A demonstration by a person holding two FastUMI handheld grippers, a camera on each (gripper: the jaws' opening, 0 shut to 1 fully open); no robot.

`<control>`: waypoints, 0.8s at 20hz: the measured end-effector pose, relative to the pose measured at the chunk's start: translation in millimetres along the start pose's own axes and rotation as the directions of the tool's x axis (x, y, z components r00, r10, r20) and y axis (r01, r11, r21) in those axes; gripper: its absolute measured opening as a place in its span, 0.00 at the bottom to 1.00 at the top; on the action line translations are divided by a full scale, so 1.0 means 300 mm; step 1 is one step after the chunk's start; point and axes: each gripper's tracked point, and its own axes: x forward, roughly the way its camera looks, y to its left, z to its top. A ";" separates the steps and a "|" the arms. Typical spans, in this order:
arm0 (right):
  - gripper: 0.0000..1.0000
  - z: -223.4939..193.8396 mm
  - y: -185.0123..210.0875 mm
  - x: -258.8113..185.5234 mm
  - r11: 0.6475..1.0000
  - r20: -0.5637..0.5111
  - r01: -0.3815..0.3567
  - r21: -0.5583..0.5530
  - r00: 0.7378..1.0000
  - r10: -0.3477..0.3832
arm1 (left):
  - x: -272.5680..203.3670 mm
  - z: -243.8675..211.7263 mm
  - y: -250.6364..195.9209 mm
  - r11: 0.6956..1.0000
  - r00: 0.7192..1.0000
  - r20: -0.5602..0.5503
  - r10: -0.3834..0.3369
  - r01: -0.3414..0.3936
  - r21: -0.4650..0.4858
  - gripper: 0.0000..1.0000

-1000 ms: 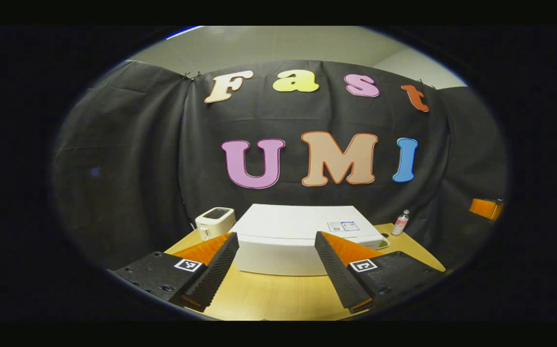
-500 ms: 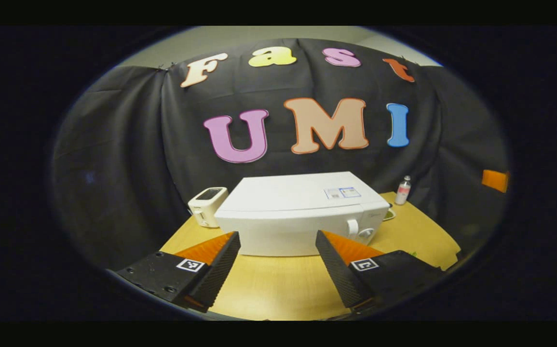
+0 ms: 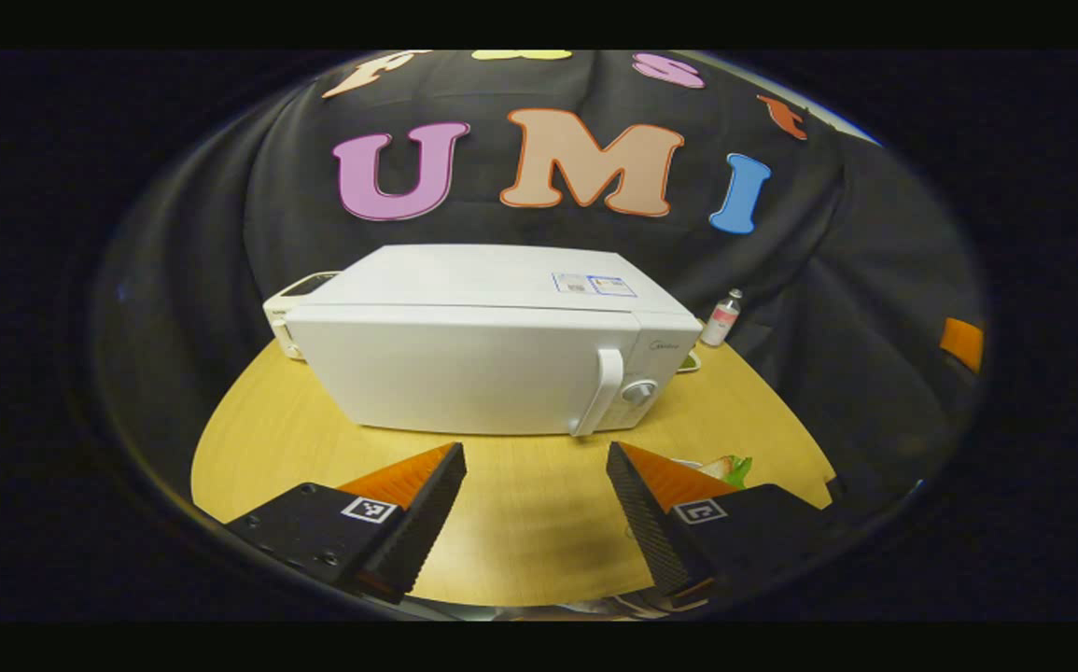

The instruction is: Open the microwave oven with the left hand, put the food in, and close the microwave oven.

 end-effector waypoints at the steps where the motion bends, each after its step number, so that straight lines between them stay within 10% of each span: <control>1: 0.98 -0.009 -0.006 -0.004 1.000 -0.006 0.005 0.000 1.000 -0.005 | 0.023 -0.011 -0.017 1.000 1.000 -0.014 -0.011 0.011 0.001 0.92; 16: 0.98 -0.042 -0.080 -0.036 0.994 -0.030 0.094 0.047 0.995 -0.093 | 0.412 -0.050 -0.164 0.998 0.996 -0.069 -0.059 0.061 0.025 0.88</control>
